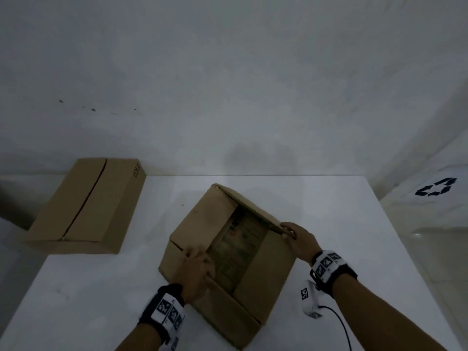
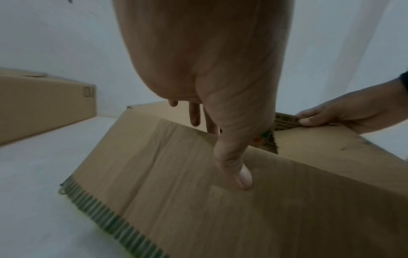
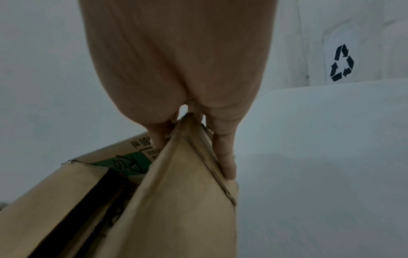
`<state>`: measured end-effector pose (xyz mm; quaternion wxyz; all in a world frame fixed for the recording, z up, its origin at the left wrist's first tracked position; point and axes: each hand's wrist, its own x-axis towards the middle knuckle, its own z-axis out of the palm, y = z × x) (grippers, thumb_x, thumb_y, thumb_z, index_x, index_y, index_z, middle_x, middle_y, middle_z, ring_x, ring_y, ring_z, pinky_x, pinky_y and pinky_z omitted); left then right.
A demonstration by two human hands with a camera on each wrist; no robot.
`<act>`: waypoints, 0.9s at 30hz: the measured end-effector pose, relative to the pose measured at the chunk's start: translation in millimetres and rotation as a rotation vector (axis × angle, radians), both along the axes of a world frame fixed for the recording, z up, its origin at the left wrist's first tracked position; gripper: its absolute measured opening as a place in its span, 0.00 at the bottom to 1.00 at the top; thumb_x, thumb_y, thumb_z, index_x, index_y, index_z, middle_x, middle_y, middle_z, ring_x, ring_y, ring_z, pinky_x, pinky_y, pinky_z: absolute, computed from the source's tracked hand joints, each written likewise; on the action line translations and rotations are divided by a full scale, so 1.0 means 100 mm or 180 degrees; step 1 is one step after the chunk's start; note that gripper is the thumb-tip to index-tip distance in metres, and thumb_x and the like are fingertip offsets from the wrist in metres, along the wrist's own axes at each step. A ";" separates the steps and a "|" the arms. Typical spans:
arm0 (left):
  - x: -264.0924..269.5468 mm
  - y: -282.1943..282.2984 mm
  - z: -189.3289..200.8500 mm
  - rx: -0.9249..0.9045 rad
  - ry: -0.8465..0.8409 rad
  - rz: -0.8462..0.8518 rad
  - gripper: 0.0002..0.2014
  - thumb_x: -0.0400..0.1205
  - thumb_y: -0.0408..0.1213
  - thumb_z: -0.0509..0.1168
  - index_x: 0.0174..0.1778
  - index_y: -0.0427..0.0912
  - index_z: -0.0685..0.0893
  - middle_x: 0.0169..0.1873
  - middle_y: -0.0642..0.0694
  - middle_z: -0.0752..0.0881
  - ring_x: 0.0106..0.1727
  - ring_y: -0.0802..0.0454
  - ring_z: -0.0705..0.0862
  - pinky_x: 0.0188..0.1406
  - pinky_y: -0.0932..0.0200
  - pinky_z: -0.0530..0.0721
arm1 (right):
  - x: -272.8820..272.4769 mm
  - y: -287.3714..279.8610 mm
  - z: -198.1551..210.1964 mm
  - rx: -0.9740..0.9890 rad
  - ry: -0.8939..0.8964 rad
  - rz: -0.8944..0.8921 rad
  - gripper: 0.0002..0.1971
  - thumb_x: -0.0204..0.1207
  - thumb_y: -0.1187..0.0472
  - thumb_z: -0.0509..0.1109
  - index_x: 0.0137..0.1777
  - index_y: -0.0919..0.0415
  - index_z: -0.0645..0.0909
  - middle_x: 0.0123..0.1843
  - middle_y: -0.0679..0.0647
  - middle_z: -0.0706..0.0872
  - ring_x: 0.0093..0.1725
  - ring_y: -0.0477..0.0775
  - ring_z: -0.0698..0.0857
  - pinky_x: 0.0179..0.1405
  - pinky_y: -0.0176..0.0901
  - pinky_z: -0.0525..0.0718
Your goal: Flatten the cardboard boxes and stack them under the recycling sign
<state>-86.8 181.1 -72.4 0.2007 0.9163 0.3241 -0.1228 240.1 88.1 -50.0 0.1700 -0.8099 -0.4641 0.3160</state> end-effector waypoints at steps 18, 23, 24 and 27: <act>0.73 -0.23 0.09 0.0365 0.0702 -0.0205 0.29 0.85 0.56 0.52 0.79 0.46 0.69 0.82 0.44 0.58 0.80 0.41 0.61 0.80 0.42 0.58 | -0.64 -0.11 -0.07 -0.1083 -0.2111 0.1995 0.22 0.81 0.49 0.62 0.73 0.54 0.76 0.82 0.58 0.62 0.79 0.65 0.59 0.75 0.63 0.59; 0.67 -0.12 0.13 0.0594 0.0892 -0.0049 0.47 0.80 0.64 0.57 0.85 0.39 0.45 0.85 0.40 0.47 0.83 0.37 0.52 0.81 0.40 0.54 | -0.69 -0.20 -0.11 -0.1484 -0.2113 0.1946 0.30 0.86 0.43 0.52 0.83 0.56 0.60 0.87 0.57 0.47 0.84 0.64 0.49 0.80 0.62 0.52; 0.68 -0.13 0.15 0.0583 0.0875 -0.0073 0.46 0.79 0.65 0.58 0.85 0.40 0.50 0.85 0.40 0.47 0.83 0.37 0.52 0.81 0.39 0.54 | -0.69 -0.22 -0.09 -0.1413 -0.2054 0.1868 0.31 0.85 0.42 0.54 0.84 0.56 0.58 0.86 0.57 0.48 0.83 0.65 0.52 0.78 0.62 0.55; 0.68 -0.16 0.27 0.0473 0.0712 -0.0124 0.32 0.76 0.64 0.60 0.72 0.50 0.72 0.84 0.40 0.47 0.83 0.36 0.51 0.78 0.34 0.55 | -0.73 -0.27 0.03 -0.1167 -0.1975 0.1772 0.31 0.81 0.40 0.58 0.81 0.50 0.61 0.84 0.58 0.53 0.79 0.65 0.60 0.72 0.62 0.64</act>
